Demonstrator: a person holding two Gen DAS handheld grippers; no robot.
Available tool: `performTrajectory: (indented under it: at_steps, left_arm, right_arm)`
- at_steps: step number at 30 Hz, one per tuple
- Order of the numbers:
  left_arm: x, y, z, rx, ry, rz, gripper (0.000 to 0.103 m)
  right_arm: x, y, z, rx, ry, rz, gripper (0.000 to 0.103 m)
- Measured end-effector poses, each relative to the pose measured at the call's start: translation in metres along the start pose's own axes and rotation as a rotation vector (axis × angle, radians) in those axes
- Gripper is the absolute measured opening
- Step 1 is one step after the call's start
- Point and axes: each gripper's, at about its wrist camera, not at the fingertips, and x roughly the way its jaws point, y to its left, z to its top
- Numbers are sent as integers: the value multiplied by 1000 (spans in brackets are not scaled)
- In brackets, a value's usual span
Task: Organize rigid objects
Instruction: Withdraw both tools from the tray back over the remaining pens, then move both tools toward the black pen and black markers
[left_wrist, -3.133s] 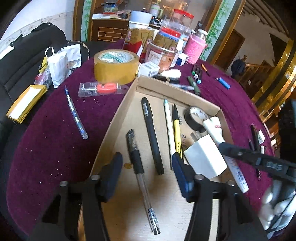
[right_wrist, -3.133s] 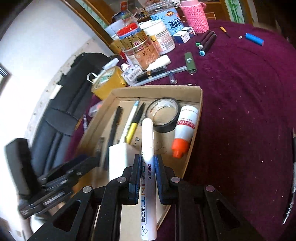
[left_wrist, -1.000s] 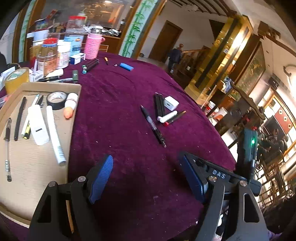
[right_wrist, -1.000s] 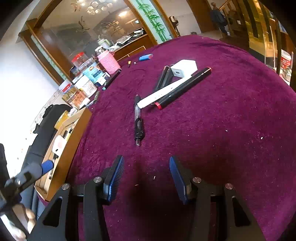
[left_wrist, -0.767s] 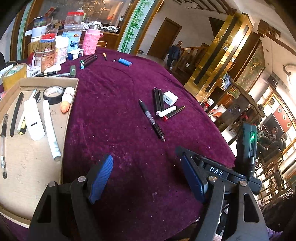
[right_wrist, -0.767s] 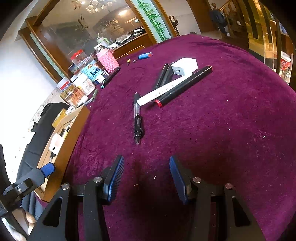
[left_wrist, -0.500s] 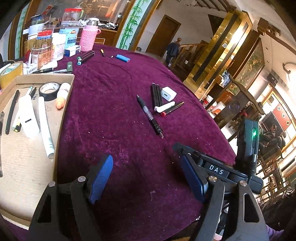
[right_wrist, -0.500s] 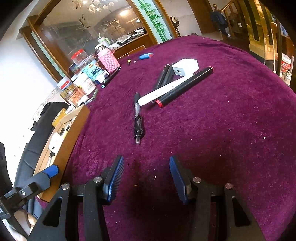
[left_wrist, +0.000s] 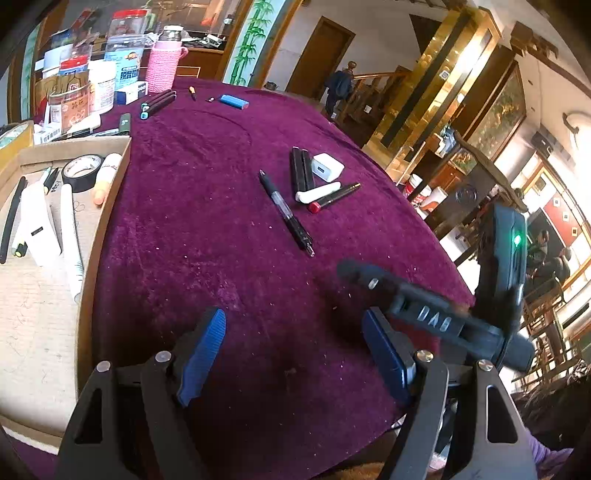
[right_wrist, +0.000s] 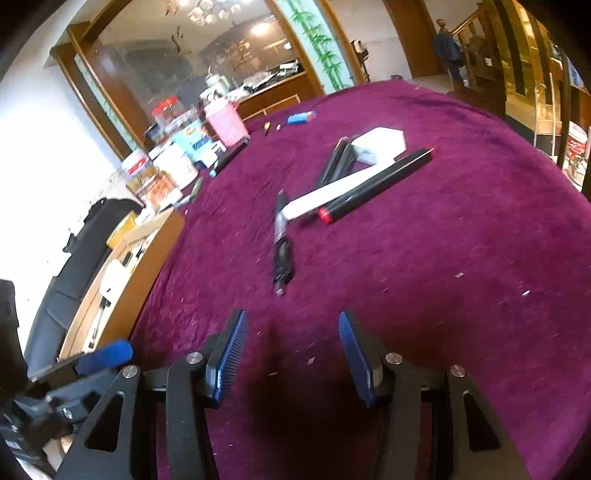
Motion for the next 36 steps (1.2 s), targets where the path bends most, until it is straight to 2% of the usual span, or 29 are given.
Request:
performTrajectory:
  at_steps: [3, 7, 9, 14, 21, 25, 28, 29, 33, 36]
  left_arm:
    - [2, -5, 0, 16, 11, 4, 76]
    - [16, -13, 10, 39, 31, 22, 76]
    - [27, -17, 19, 43, 45, 24, 76]
    - [52, -32, 39, 56, 75, 23, 76]
    - [87, -49, 36, 78, 164, 9, 76]
    - [91, -55, 37, 74, 168, 20, 76]
    - [95, -53, 35, 51, 181, 25, 76]
    - [95, -51, 35, 39, 186, 28, 76]
    - [91, -29, 43, -20, 177, 105, 76]
    - [81, -10, 55, -55, 125, 164, 76]
  right_arm:
    - [-18, -17, 10, -4, -62, -55, 61]
    - [-55, -48, 19, 35, -191, -154, 86]
    - [-67, -64, 21, 68, -227, -198, 86]
    - [-81, -93, 20, 134, -243, -209, 86]
    - [-108, -122, -2, 115, -206, -270, 86]
    - [-123, -139, -13, 54, -152, -336, 86]
    - [-117, -148, -20, 59, -116, -318, 87]
    - [-117, -146, -20, 56, -143, -321, 87]
    - [-105, -140, -13, 114, -182, -195, 87]
    - [-96, -125, 1, 96, -199, -133, 87]
